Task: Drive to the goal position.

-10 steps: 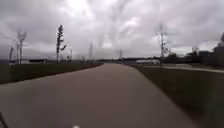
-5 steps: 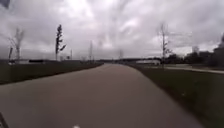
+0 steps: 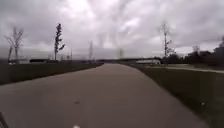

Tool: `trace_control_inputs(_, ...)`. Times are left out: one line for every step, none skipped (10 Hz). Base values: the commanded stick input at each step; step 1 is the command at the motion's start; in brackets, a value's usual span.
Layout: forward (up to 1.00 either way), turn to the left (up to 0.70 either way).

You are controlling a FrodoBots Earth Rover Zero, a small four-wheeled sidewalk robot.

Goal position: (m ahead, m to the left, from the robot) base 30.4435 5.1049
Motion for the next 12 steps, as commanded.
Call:
trace_control_inputs(0.7, 0.0)
trace_control_inputs(0.7, 0.0)
trace_control_inputs(0.7, 0.0)
trace_control_inputs(0.7, 0.0)
trace_control_inputs(0.7, 0.0)
trace_control_inputs(0.7, 0.0)
trace_control_inputs(0.7, 0.0)
trace_control_inputs(0.7, 0.0)
trace_control_inputs(0.7, 0.0)
trace_control_inputs(0.7, 0.0)
trace_control_inputs(0.7, 0.0)
trace_control_inputs(0.7, 0.0)
